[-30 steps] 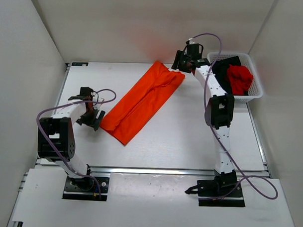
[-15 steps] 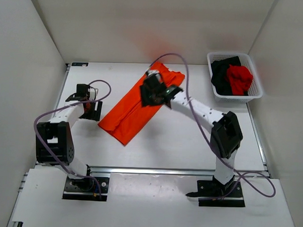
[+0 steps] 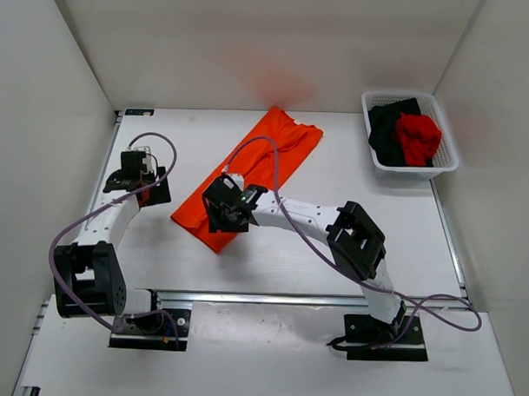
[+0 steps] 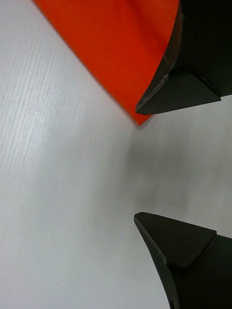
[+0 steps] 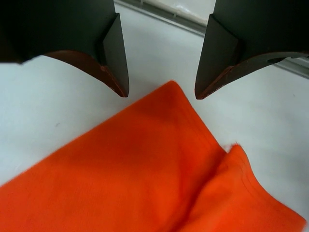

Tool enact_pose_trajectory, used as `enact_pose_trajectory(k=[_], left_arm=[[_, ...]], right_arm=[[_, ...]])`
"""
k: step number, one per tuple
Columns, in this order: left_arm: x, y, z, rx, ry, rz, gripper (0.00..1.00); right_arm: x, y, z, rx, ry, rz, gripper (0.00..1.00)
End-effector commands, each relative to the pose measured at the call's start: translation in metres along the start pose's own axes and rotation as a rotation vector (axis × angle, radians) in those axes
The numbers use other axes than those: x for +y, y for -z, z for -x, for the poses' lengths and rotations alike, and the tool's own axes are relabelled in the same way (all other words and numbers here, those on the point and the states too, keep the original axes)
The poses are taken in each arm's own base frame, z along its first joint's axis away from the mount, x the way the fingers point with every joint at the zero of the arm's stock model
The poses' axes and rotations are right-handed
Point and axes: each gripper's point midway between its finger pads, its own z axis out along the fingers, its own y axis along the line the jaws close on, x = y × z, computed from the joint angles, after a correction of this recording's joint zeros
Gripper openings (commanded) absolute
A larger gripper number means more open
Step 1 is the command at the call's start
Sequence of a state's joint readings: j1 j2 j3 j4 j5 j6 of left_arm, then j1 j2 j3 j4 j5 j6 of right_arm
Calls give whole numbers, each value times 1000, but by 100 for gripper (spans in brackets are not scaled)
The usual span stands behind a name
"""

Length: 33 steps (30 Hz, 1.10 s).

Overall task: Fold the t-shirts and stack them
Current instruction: Rotate the tshirt 90 degrees

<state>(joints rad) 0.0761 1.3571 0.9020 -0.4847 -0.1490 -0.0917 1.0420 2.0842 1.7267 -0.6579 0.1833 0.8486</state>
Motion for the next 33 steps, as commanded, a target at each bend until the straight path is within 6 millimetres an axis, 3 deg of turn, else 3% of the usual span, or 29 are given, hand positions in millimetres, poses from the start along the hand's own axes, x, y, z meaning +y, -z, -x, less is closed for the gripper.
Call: enact_pose_trajectory(k=[1, 5, 15, 19, 21, 28, 29, 33], left_arm=[[-3, 5, -4, -21, 51, -6, 93], [-3, 5, -8, -14, 46, -6, 93], [-12, 5, -11, -16, 16, -28, 92], [-16, 4, -14, -10, 5, -34, 92], [-17, 5, -11, -14, 3, -42, 93], [-17, 5, -10, -18, 5, -45, 93], [-17, 6, -10, -19, 7, -44, 93], [-14, 5, -10, -22, 4, -32, 92]], right_arm=[[4, 6, -8, 20, -143, 3, 55], [-14, -5, -37, 95, -216, 8, 55], [1, -12, -41, 132, -179, 6, 58], [-4, -17, -41, 149, -198, -25, 57], [-13, -25, -53, 189, -187, -80, 57], [-12, -38, -49, 206, -91, -164, 58], [-9, -37, -43, 196, -96, -165, 56], [-20, -44, -56, 247, -88, -205, 43]])
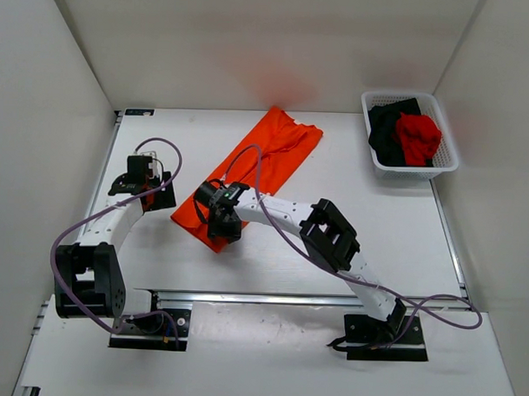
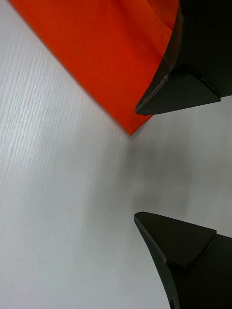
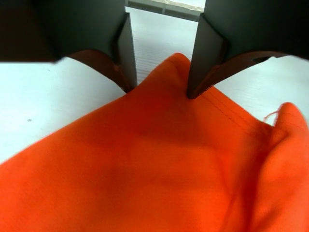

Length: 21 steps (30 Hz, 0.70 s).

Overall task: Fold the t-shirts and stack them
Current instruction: Rotate the tshirt 90 degrees

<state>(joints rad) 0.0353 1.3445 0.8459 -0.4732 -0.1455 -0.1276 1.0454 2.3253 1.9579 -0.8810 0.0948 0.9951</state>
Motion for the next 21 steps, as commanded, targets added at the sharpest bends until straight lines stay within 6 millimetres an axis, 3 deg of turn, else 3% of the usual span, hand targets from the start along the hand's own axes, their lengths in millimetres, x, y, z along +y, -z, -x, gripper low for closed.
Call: enact_pose_trajectory(k=[1, 5, 9, 11, 13, 14, 15, 17, 19, 20, 21], left_arm=[[-1, 9, 12, -60, -1, -10, 92], [-1, 8, 11, -54, -12, -9, 93], [-9, 8, 7, -42, -30, -43, 92], [-15, 9, 9, -40, -56, -71, 91], [-35, 13, 10, -41, -116, -138, 92], [-48, 16, 9, -40, -166, -187, 92], [-61, 20, 8, -36, -211, -236, 93], [-86, 28, 5, -35, -312, -322, 93], [-119, 42, -6, -25, -429, -417, 92], [-124, 48, -9, -24, -474, -429, 93], [-140, 54, -17, -23, -532, -468, 93]], right_arm=[[-14, -3, -9, 28, 12, -62, 41], [-29, -2, -17, 45, -27, -63, 11], [-54, 4, -22, 50, -57, -87, 0], [-66, 23, -14, 14, -91, -72, 0], [-96, 25, -24, 16, -121, -97, 0], [-103, 37, -14, -16, -160, -73, 0], [-122, 34, -21, -11, -174, -101, 0], [-156, 49, -28, -38, -211, -105, 0], [-186, 58, -33, -58, -235, -136, 2], [-189, 69, -26, -91, -248, -96, 4], [-202, 66, -39, -67, -243, -104, 8]])
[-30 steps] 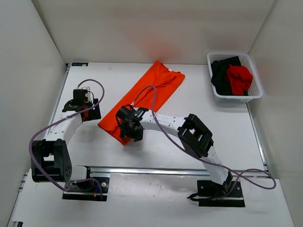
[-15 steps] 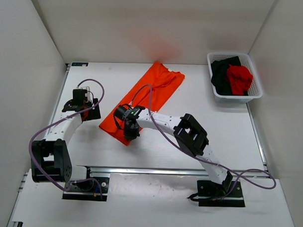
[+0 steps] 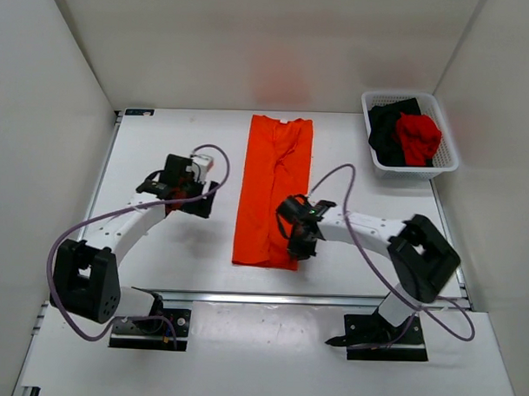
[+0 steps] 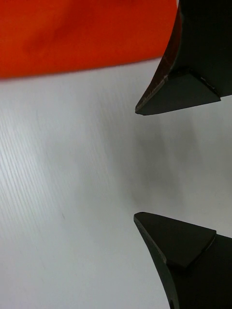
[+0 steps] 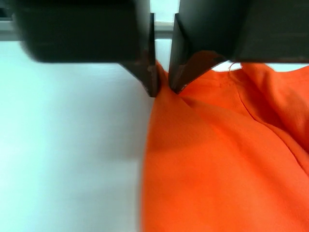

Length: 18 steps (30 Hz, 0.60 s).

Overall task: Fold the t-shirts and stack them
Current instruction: Rotate the tshirt 90 degrees

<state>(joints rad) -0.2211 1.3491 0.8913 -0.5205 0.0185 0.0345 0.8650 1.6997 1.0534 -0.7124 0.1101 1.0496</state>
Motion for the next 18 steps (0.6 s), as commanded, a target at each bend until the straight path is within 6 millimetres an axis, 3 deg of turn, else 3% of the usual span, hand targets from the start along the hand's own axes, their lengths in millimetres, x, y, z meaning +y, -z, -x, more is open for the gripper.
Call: enact_pose_trajectory(k=[1, 5, 7, 12, 14, 18], left_arm=[[-60, 19, 13, -40, -219, -173, 93], [-103, 25, -12, 7, -266, -313, 93], [-116, 27, -26, 30, -242, -362, 92], [-141, 25, -54, 76, -74, -462, 87], [-162, 26, -67, 131, -21, -498, 83], [-180, 14, -93, 267, 143, -560, 80]], right_arm=[[-25, 12, 8, -68, -45, 59, 14], [-37, 18, 0, -86, -36, 184, 39], [-40, 26, 2, -110, -39, 208, 44], [-40, 45, 16, -185, -86, 358, 44], [-42, 44, 15, -169, -103, 389, 43], [-42, 42, 14, -132, -117, 415, 43]])
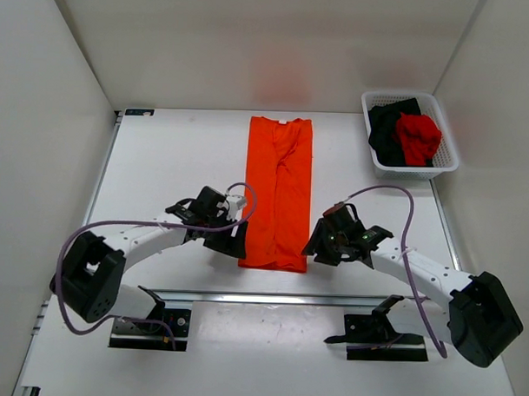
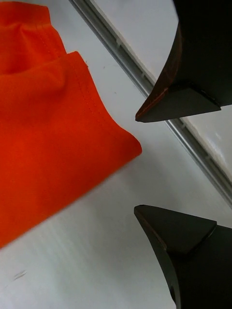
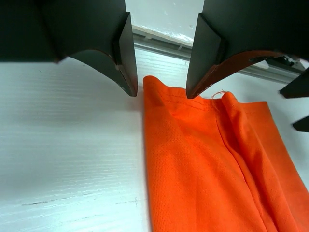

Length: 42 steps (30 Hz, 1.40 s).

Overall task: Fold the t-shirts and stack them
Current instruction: Rotate the tshirt 90 degrees, then grab the bottom of the folded rectangular tshirt with both arms

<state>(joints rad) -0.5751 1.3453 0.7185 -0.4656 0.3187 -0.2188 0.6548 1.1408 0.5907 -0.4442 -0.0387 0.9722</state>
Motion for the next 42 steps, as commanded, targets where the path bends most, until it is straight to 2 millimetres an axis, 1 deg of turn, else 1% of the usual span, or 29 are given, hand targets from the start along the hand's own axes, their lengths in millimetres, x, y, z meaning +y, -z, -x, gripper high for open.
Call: enact_pose_trajectory(k=[1, 3, 4, 6, 8, 9, 12, 13, 14, 16, 17, 19, 21, 23, 25, 27, 28, 29, 30, 32, 33, 34, 36, 37, 38, 39, 40, 41, 42], left_arm=[[-15, -14, -5, 32, 196, -94, 79], [-2, -20, -7, 45, 215, -43, 79], [-2, -23, -10, 62, 213, -39, 79], [-8, -28, -15, 88, 215, -58, 79], [-11, -32, -20, 100, 207, -48, 79], [-11, -34, -24, 114, 209, -48, 78], [-14, -37, -29, 133, 228, -66, 76], [-14, -39, -32, 144, 234, -69, 72], [-13, -40, -34, 150, 236, -60, 72], [-13, -42, -32, 145, 239, -62, 66], [-12, -42, -31, 144, 253, -65, 63], [-15, -46, -30, 154, 261, -76, 61], [-13, -47, -26, 148, 264, -75, 56], [-13, -48, -26, 155, 271, -72, 48], [-14, -48, -29, 160, 257, -73, 42], [-13, -47, -29, 161, 271, -73, 40], [-12, -46, -33, 172, 273, -72, 39], [-13, -45, -29, 160, 274, -78, 38], [-11, -46, -29, 159, 271, -73, 37], [-10, -44, -26, 154, 281, -76, 35], [-10, -45, -26, 151, 278, -73, 29], [-11, -44, -27, 157, 274, -75, 27], [-15, -44, -26, 156, 273, -93, 24], [-16, -43, -24, 153, 273, -96, 16], [-17, -43, -22, 150, 271, -101, 14], [-18, -42, -21, 146, 272, -108, 5], [-20, -40, -15, 140, 278, -118, 0], [-20, -39, -7, 125, 279, -115, 0], [-19, -38, -4, 122, 280, -118, 0]], right_arm=[[14, -1, 0, 18, 19, 76, 42], [7, -6, -5, 49, 21, 51, 42], [6, -6, -7, 64, 11, 56, 42], [0, -9, -15, 97, -6, 57, 42], [-6, -12, -22, 117, -7, 47, 42], [-5, -9, -23, 117, -5, 51, 42], [-13, -10, -28, 134, -35, 46, 42], [-16, -11, -28, 128, -39, 47, 42], [-17, -12, -29, 134, -47, 46, 42], [-13, -10, -26, 121, -41, 68, 43], [-15, -11, -27, 124, -39, 62, 42], [-13, -11, -23, 120, -50, 59, 43], [-11, -12, -23, 128, -50, 71, 42], [-6, -13, -24, 129, -50, 87, 43], [-3, -14, -26, 139, -63, 101, 41], [-6, -17, -31, 157, -69, 92, 37], [-6, -17, -34, 167, -66, 95, 35], [-12, -19, -36, 172, -81, 85, 30], [-8, -18, -32, 163, -89, 104, 27], [-11, -18, -33, 169, -102, 108, 19], [-12, -18, -33, 172, -111, 102, 16], [-11, -17, -31, 166, -98, 108, 13], [-13, -18, -27, 161, -103, 108, 0], [-11, -16, -24, 157, -99, 117, 0], [-10, -15, -25, 161, -84, 121, 0], [-5, -14, -19, 150, -77, 136, 0], [-2, -12, -13, 138, -77, 147, 0], [-3, -11, -9, 132, -75, 143, 0], [10, -6, -2, 125, -52, 182, 0]])
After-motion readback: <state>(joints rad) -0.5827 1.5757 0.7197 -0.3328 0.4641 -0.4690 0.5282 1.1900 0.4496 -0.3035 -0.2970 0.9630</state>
